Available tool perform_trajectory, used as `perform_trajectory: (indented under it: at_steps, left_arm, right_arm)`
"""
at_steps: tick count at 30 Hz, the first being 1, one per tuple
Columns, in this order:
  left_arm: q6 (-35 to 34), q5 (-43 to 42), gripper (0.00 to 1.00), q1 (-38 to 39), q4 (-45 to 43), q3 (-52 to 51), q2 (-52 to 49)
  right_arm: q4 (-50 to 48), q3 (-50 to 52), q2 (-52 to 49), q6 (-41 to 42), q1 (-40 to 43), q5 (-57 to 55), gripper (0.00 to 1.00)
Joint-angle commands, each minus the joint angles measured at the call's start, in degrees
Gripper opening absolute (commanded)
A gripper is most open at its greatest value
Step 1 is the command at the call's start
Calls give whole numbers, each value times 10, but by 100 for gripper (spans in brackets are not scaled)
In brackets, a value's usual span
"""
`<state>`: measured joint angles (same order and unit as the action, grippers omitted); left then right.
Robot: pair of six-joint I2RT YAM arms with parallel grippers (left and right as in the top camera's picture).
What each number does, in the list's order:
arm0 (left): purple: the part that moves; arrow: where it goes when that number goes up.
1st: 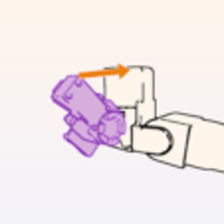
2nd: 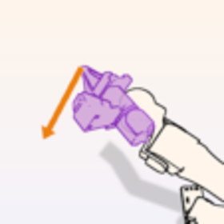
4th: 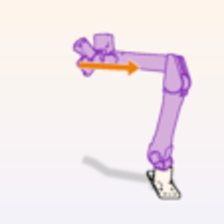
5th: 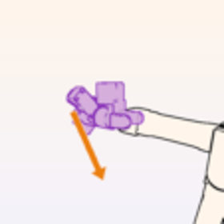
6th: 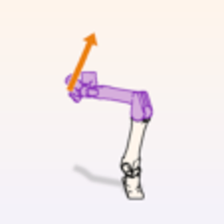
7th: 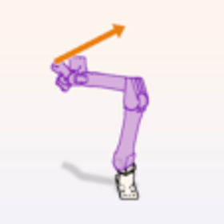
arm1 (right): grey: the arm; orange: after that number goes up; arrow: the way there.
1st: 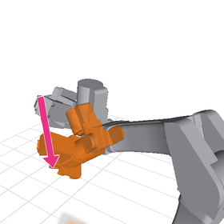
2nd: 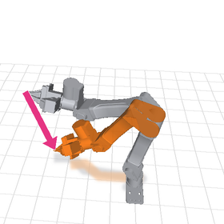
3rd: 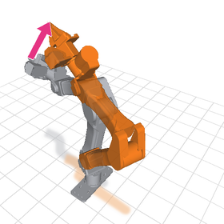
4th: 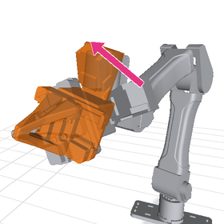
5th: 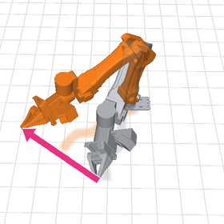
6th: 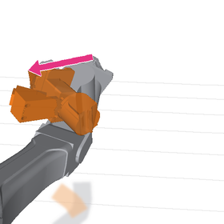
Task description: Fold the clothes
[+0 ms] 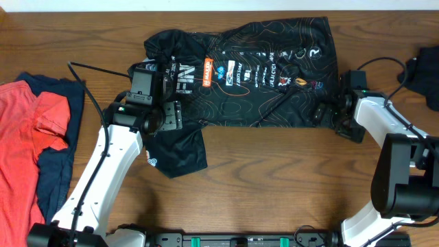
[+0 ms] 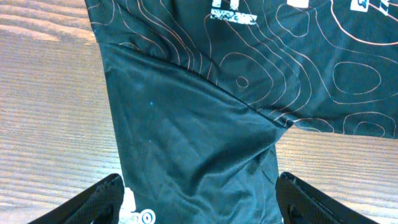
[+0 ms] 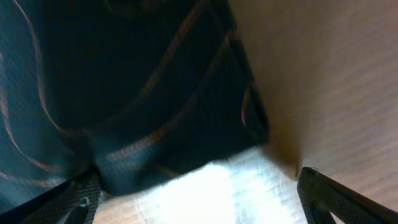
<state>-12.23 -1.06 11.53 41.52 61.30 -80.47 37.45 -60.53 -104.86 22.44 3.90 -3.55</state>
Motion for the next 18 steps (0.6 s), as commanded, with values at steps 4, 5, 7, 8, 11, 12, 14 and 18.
perform_trajectory:
  at_steps: [4,5,7,8,11,12,14,18]
  left_arm:
    - [-5,7,80,-1,-1,1,-1]
    - [-5,7,80,-1,-1,1,-1]
    - [-5,7,80,-1,-1,1,-1]
    - [-5,7,80,-1,-1,1,-1]
    - [-5,7,80,-1,-3,1,-1]
    - [-5,7,80,-1,-4,1,-1]
    - [-5,8,80,-3,-5,1,-1]
    - [-5,40,80,-15,-8,0,-1]
  right_arm:
    - [-36,-1,-9,-17,-2,0,99]
    - [-40,-1,-9,-18,-2,0,99]
    - [-50,-1,-9,-18,-2,0,97]
    - [-55,-1,-9,-17,-2,0,90]
    - [-64,-1,-9,-17,-2,0,64]
    - [-64,-1,-9,-17,-2,0,57]
    - [-63,-1,-9,-17,-2,0,39]
    - [-61,-1,-9,-17,-2,0,14]
